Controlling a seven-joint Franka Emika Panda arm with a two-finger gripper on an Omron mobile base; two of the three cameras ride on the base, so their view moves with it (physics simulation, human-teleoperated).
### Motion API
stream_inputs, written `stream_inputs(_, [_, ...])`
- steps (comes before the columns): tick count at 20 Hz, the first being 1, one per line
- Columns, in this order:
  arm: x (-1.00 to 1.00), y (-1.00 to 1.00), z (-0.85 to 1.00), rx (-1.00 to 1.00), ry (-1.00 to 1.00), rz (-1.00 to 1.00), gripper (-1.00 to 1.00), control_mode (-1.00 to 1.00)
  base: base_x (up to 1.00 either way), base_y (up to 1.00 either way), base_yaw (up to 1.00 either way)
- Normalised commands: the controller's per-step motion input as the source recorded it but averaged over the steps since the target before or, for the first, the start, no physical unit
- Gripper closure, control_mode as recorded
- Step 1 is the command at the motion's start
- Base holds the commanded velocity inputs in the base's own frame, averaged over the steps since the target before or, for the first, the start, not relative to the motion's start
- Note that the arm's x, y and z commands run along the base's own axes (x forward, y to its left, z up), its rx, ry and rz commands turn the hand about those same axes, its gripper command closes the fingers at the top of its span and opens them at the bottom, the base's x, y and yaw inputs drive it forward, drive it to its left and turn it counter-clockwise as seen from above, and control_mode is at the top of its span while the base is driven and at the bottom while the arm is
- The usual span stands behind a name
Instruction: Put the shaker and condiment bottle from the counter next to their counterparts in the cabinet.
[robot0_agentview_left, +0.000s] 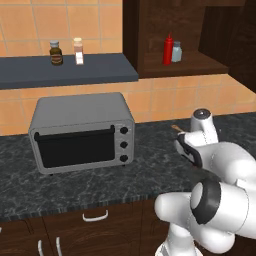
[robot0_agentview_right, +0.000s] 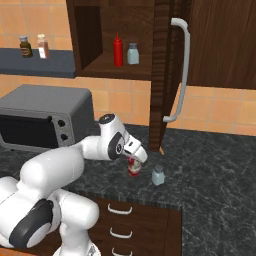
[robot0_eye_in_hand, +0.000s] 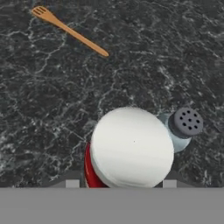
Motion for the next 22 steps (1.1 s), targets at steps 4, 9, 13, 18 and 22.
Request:
stream_inputs(4, [0.0, 0.3, 0.44, -0.16, -0.06, 0.1, 1.0, -1.0, 0.0, 0.0, 0.0])
stream_inputs(9, [0.0, 0.15, 0.67, -0.02, -0.02, 0.11, 1.0, -1.0, 0.0, 0.0, 0.0])
stream_inputs(13, [0.0, 0.06, 0.75, 0.0, -0.02, 0.12, 1.0, -1.0, 0.0, 0.0, 0.0])
stream_inputs(18, [0.0, 0.04, 0.75, 0.0, -0.05, 0.1, 1.0, -1.0, 0.0, 0.0, 0.0])
stream_inputs(22, [0.0, 0.06, 0.73, 0.0, -0.06, 0.14, 1.0, -1.0, 0.0, 0.0, 0.0])
